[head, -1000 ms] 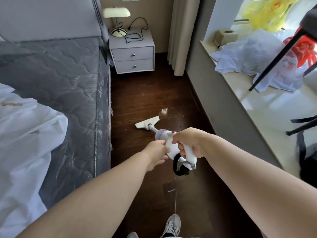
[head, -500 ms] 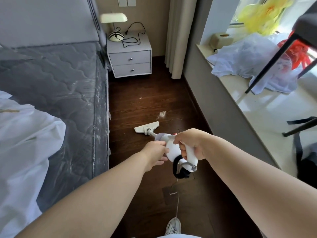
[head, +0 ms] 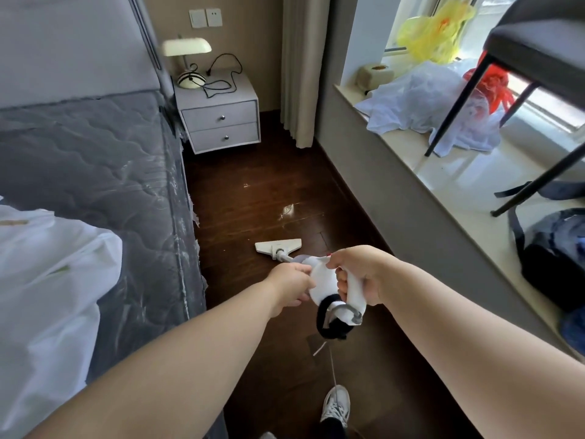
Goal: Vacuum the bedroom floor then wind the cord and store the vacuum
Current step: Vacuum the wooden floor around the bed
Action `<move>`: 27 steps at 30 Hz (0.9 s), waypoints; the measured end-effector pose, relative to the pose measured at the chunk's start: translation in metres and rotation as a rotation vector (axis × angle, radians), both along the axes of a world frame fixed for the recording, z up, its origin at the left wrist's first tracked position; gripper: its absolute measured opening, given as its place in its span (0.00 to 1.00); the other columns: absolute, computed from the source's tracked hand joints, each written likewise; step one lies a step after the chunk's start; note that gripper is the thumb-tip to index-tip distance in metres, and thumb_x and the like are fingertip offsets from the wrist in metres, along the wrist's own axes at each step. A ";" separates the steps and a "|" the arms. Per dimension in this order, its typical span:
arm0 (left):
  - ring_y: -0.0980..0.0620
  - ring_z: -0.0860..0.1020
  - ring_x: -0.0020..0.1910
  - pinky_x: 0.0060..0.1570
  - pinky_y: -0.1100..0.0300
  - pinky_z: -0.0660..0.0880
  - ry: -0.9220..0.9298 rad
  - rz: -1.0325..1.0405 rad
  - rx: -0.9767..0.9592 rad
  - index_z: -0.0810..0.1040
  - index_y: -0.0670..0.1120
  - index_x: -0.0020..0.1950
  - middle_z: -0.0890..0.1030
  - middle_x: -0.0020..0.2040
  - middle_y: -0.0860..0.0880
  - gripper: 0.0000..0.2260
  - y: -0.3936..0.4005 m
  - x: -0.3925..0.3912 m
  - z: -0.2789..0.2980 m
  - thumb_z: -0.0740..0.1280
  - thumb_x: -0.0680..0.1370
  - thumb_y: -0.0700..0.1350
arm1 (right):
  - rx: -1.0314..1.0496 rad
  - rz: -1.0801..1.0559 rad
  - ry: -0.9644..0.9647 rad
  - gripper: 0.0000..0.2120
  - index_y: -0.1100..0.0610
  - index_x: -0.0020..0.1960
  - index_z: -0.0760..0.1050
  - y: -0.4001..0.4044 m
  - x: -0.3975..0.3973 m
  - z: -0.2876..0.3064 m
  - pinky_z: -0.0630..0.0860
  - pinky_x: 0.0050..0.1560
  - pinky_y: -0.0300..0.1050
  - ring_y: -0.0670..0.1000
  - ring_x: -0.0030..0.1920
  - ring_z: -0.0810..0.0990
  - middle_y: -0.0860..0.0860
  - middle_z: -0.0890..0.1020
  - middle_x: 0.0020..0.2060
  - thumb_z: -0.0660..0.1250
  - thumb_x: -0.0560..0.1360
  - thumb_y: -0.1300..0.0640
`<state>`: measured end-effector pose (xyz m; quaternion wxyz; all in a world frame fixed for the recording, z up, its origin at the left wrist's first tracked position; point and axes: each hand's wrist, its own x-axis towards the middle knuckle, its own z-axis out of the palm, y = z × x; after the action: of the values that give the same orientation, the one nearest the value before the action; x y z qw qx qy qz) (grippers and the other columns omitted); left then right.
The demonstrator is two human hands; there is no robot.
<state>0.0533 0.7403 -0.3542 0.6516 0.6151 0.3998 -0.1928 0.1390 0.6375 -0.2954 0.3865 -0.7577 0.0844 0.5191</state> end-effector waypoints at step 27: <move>0.41 0.76 0.63 0.42 0.62 0.71 0.008 0.109 0.023 0.63 0.50 0.77 0.75 0.65 0.43 0.29 0.059 0.107 -0.027 0.60 0.77 0.33 | 0.102 -0.147 0.048 0.09 0.57 0.38 0.71 0.069 0.107 -0.031 0.67 0.29 0.41 0.50 0.25 0.68 0.52 0.69 0.28 0.62 0.77 0.61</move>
<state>0.1600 0.7988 -0.3811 0.6525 0.5991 0.4374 -0.1551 0.2464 0.7066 -0.3261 0.4598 -0.7161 0.1225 0.5107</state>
